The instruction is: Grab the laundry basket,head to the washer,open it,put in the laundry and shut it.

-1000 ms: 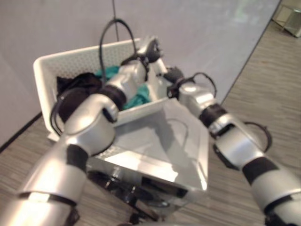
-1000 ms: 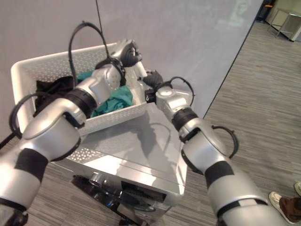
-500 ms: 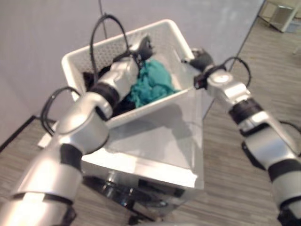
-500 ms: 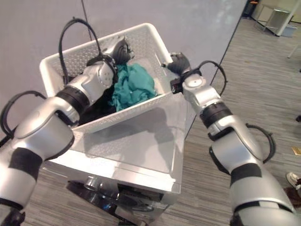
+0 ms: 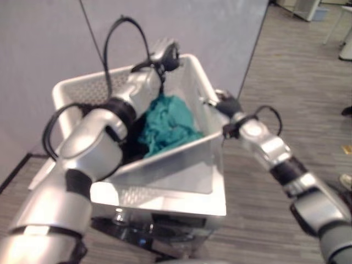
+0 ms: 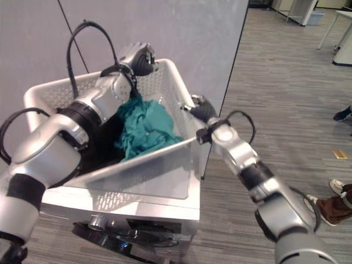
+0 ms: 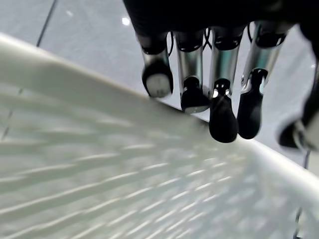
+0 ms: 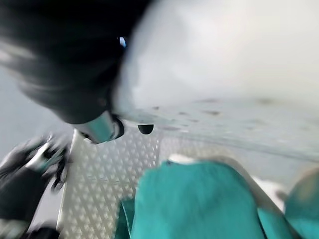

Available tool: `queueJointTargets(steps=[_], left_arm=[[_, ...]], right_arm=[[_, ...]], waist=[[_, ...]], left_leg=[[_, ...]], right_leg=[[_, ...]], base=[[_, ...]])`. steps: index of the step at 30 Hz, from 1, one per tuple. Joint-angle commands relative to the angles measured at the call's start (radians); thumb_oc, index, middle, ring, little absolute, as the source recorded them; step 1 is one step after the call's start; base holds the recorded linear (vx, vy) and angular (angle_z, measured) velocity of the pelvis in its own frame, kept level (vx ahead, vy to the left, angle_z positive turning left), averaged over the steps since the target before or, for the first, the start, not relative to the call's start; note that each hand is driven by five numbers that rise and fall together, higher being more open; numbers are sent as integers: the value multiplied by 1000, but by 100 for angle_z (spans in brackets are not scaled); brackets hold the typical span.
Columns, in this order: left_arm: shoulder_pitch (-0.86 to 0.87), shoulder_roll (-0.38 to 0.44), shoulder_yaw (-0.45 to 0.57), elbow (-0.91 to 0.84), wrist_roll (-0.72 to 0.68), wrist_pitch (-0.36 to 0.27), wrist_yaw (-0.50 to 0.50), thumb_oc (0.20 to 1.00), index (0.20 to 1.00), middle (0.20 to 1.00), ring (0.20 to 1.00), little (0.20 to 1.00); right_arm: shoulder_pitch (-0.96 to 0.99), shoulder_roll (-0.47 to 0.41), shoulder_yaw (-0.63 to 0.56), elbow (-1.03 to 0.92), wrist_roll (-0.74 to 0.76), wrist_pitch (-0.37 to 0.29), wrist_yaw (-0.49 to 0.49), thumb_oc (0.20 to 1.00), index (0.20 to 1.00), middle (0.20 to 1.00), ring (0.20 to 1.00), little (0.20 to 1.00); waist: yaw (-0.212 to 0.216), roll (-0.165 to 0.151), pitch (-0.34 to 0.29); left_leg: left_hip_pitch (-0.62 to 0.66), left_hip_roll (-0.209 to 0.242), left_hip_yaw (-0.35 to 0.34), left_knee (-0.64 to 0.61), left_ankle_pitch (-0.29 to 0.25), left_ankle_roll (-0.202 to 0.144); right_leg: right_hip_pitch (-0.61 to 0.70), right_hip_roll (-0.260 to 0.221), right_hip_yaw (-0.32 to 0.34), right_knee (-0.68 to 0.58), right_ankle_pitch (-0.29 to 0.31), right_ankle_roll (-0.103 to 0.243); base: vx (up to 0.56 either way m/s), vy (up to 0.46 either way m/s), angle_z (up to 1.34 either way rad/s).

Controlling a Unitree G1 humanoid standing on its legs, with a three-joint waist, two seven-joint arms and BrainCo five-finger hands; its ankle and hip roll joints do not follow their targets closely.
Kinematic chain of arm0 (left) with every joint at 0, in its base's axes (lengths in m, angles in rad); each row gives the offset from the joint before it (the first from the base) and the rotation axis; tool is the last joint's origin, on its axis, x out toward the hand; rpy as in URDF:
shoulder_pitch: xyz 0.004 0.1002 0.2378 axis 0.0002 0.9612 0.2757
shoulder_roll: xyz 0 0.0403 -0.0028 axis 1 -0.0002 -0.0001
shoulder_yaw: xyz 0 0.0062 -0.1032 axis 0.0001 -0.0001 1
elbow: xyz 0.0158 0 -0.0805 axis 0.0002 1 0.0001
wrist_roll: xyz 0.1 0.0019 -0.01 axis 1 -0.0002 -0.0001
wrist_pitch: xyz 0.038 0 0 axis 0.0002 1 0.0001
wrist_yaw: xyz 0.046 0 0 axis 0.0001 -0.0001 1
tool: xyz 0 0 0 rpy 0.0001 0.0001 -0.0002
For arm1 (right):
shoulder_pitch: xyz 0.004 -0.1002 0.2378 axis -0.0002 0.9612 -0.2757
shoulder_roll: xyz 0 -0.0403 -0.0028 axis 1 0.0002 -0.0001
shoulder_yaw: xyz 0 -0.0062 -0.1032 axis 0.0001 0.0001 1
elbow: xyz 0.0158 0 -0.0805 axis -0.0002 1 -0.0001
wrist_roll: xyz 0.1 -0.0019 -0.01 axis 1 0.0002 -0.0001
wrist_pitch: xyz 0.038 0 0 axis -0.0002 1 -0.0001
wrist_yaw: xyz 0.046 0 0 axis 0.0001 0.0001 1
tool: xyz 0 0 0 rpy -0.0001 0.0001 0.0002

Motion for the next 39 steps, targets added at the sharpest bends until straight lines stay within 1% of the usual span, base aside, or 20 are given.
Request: queueJointTargets(steps=[1,2,7,16,17,25,29,32,37,38,39], left_arm=[[-67,9,7,123,32,-14,8,1000,1000,1000,1000,1000],[-70,0,7,97,38,-17,9,1000,1000,1000,1000,1000],[-64,-5,10,75,32,-20,15,1000,1000,1000,1000,1000],[-65,-3,9,58,9,-21,27,1000,1000,1000,1000,1000],[-68,0,11,61,2,-24,30,1000,1000,1000,1000,1000],[-106,14,14,98,-19,-30,57,1000,1000,1000,1000,1000],[-170,41,18,114,-49,-39,91,1000,1000,1000,1000,1000],[-202,61,19,121,-67,-43,103,1000,1000,1000,1000,1000],[-279,131,16,123,-113,-54,132,1000,1000,1000,1000,1000],[-281,134,17,122,-114,-54,131,1000,1000,1000,1000,1000],[-301,168,24,115,-142,-59,141,1000,1000,1000,1000,1000]], right_arm=[[-44,-44,-55,27,25,-77,30,1000,1000,1000,1000,1000],[-31,-78,-86,2,22,-74,21,1000,1000,1000,1000,1000],[-49,-101,-114,14,6,-77,-1,1000,1000,1000,1000,1000],[-145,-86,-115,118,-18,-88,-53,1000,1000,1000,1000,1000],[-177,-79,-108,155,-17,-92,-63,1000,1000,1000,1000,1000],[-290,-66,-78,270,-9,-108,-90,1000,1000,1000,1000,1000],[-429,-73,-35,376,16,-122,-106,1000,1000,1000,1000,1000],[-496,-75,-12,417,34,-134,-113,1000,1000,1000,1000,1000],[-638,-86,28,516,90,-157,-123,1000,1000,1000,1000,1000],[-646,-84,32,522,93,-158,-122,1000,1000,1000,1000,1000],[-691,-88,43,557,121,-170,-123,1000,1000,1000,1000,1000]], waist=[[80,14,-39],[86,14,-42],[91,16,-46],[92,25,-48],[92,28,-49],[86,37,-51],[85,41,-60],[82,44,-62],[85,47,-76],[84,49,-73],[88,49,-79]], left_leg=[[107,117,36,57,-148,-68],[105,115,31,56,-149,-69],[104,115,26,56,-150,-68],[101,109,20,51,-148,-68],[102,107,20,48,-147,-68],[102,104,20,40,-143,-69],[107,103,25,36,-143,-71],[110,104,28,33,-143,-73],[115,105,33,28,-140,-77],[115,105,34,28,-140,-77],[117,106,37,28,-140,-79]], right_leg=[[-121,-63,-13,126,8,88],[-120,-65,-21,126,8,89],[-118,-66,-28,127,7,88],[-118,-68,-31,132,4,87],[-118,-69,-30,131,5,86],[-118,-72,-32,127,8,87],[-117,-70,-30,124,10,89],[-116,-69,-28,122,11,89],[-114,-67,-28,118,13,91],[-114,-67,-27,118,13,91],[-113,-67,-27,117,13,92]], base=[[6,-19,12],[5,-12,8],[10,-8,6],[3,-2,1],[0,0,0],[0,0,0],[0,0,0],[0,0,0],[0,0,0],[0,0,0],[0,0,0]])
